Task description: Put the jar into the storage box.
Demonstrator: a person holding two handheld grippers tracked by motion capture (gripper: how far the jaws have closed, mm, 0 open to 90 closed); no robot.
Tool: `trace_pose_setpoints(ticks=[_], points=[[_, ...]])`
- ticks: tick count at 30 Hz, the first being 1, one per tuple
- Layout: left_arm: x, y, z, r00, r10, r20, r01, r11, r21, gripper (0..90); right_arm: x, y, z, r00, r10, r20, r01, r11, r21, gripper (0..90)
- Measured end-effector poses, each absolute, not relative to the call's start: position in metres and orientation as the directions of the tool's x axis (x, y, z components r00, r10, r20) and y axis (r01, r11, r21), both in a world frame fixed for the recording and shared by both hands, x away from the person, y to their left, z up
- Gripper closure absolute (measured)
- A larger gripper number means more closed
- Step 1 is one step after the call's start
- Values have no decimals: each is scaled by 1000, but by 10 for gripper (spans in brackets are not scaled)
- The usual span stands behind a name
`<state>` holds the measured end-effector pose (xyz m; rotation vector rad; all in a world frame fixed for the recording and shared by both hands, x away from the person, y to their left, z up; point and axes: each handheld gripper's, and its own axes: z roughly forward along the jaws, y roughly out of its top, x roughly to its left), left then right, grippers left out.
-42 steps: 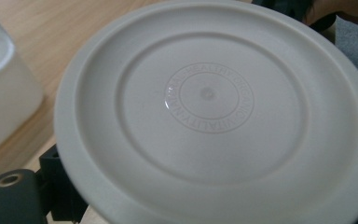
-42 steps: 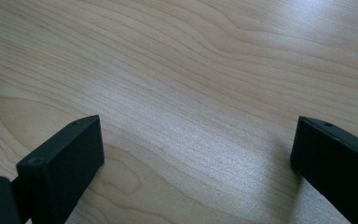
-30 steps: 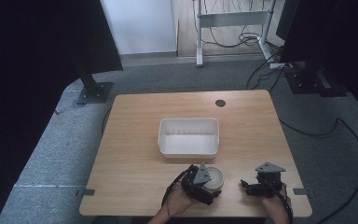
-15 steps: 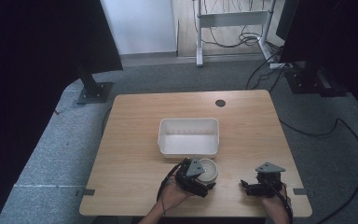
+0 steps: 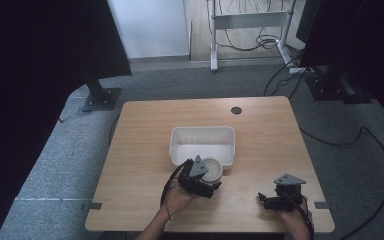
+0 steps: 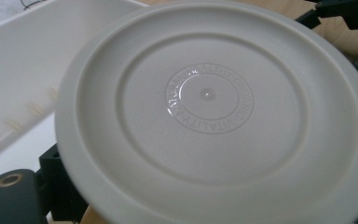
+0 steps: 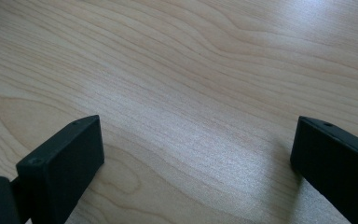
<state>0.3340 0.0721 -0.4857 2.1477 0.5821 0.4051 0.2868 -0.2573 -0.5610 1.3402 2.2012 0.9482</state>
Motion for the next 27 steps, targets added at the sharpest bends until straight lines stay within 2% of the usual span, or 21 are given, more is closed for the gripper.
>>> trace_pose_setpoints(ticks=[27], points=[[381,66,-479,787,612,80,293,-484,824,103,287,-257,-561,-464,886,16,620,312,720,20]])
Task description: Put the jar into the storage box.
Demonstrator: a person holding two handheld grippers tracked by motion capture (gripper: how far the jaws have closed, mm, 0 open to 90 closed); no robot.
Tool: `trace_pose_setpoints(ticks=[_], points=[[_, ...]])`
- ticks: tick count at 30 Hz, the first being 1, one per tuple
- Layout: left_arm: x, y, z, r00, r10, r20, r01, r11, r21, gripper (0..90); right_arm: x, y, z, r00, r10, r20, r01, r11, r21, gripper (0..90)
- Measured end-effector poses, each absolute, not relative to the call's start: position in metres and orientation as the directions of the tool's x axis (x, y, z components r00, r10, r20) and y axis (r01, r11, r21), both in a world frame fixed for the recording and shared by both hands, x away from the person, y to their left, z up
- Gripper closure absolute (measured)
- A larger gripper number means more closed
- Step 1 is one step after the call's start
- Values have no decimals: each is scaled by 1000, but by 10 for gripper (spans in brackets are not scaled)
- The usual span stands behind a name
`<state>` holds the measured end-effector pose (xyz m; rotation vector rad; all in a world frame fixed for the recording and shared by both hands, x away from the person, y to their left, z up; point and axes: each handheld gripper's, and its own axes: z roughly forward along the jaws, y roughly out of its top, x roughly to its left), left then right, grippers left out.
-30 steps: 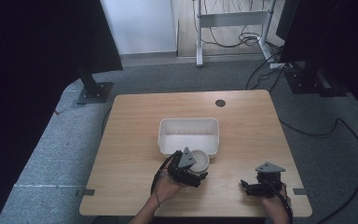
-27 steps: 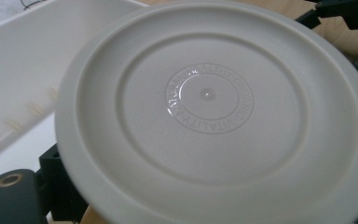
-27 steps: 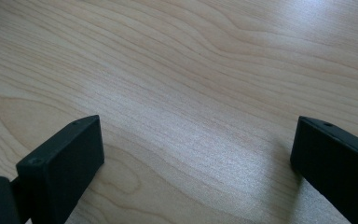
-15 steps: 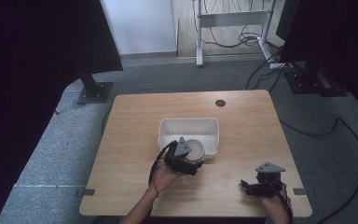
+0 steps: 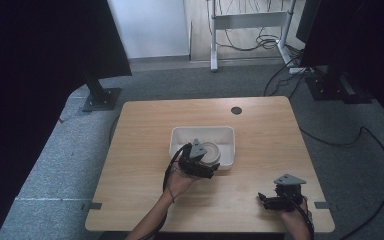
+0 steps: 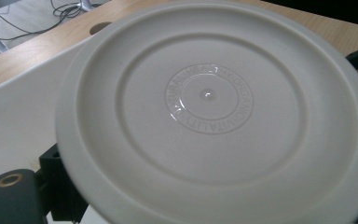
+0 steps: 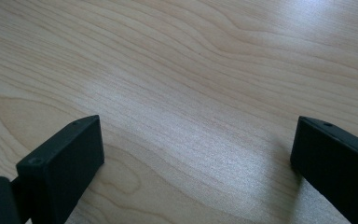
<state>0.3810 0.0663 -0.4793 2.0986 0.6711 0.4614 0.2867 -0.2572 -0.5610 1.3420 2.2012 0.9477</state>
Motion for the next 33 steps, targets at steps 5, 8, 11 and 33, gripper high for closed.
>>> trace_pose_setpoints(ticks=[5,8,11,33], points=[[390,63,-481,773,628,86,299,-481,824,103,287,-257,-561,-464,886,16,620,312,720,20],[394,62,-482,766,636,93,299,-482,824,104,287,-257,-561,-465,885,15,619,313,720,20],[398,61,-484,760,642,98,300,-480,824,103,287,-257,-561,-464,886,15,620,313,720,20],[416,56,-516,715,694,90,362,-477,801,103,287,-257,-561,-465,885,15,620,313,720,20]])
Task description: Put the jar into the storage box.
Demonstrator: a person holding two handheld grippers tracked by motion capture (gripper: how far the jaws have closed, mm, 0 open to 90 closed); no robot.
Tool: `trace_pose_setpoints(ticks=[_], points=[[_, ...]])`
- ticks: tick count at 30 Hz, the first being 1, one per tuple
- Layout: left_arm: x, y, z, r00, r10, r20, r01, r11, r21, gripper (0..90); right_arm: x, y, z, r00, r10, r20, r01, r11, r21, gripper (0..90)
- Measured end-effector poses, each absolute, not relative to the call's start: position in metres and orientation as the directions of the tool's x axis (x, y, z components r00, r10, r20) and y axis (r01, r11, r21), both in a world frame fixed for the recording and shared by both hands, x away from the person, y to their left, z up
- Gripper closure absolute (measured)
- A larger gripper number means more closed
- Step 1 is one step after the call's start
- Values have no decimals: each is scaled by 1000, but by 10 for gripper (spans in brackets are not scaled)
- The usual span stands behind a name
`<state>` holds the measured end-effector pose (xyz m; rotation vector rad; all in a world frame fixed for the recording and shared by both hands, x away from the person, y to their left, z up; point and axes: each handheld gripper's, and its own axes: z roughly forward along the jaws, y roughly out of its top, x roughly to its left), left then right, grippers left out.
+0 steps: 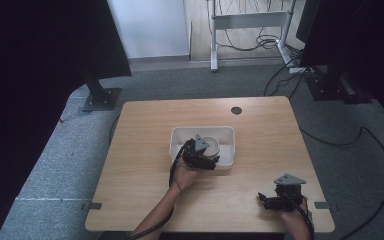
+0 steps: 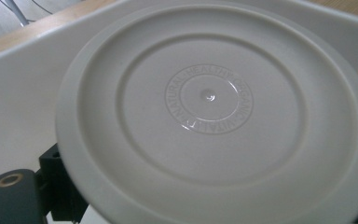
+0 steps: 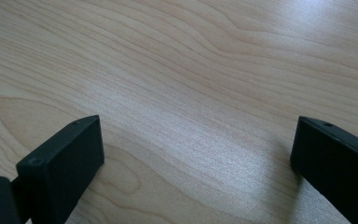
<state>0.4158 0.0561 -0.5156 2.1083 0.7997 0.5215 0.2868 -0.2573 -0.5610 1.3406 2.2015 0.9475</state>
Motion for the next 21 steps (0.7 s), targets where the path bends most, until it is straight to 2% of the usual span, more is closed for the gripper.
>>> trace_pose_setpoints(ticks=[8,17,21], points=[[420,56,-525,695,714,78,403,-477,781,103,287,-257,-561,-464,885,16,620,312,720,20],[426,58,-526,671,741,24,460,-441,771,102,287,-257,-561,-465,885,16,620,313,720,20],[426,56,-525,672,740,33,464,-456,760,98,287,-257,-561,-465,885,15,619,313,720,20]])
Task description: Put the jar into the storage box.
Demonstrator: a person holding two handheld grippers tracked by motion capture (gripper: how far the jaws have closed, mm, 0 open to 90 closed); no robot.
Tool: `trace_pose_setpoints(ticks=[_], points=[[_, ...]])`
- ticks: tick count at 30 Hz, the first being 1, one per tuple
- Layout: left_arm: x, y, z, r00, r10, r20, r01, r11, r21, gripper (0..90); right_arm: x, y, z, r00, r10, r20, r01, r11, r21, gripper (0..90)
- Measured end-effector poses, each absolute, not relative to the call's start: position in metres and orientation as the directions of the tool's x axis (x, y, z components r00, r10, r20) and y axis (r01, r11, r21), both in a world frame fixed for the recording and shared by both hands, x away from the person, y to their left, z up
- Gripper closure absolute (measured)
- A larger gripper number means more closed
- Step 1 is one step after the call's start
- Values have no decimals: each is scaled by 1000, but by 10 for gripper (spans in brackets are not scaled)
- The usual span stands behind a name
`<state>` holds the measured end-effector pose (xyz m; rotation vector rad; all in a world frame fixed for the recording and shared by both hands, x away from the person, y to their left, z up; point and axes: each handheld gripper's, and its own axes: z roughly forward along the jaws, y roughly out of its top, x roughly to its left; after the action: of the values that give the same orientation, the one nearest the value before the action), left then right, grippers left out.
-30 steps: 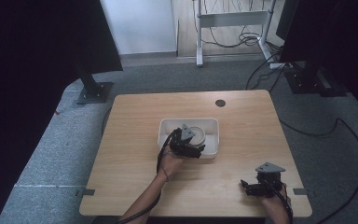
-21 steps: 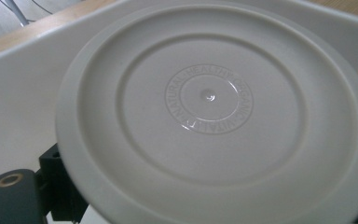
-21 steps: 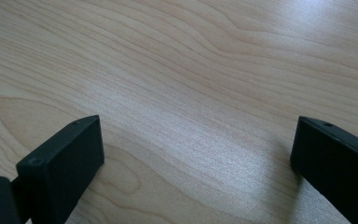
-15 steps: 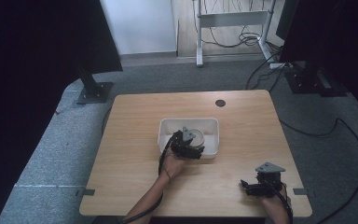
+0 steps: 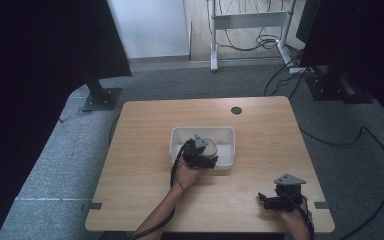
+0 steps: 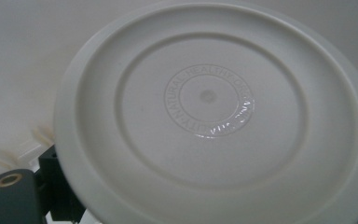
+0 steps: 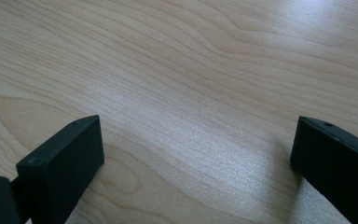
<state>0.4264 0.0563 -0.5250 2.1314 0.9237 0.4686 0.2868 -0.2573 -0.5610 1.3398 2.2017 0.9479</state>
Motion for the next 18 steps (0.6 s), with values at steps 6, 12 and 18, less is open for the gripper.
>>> trace_pose_setpoints(ticks=[6,12,18], points=[[426,53,-525,673,737,67,455,-484,748,82,287,-257,-561,-465,885,15,619,313,720,20],[426,54,-525,667,742,63,456,-474,753,41,287,-257,-561,-465,885,15,619,313,720,20],[422,55,-520,677,734,61,443,-472,762,39,287,-257,-561,-465,885,15,619,313,720,20]])
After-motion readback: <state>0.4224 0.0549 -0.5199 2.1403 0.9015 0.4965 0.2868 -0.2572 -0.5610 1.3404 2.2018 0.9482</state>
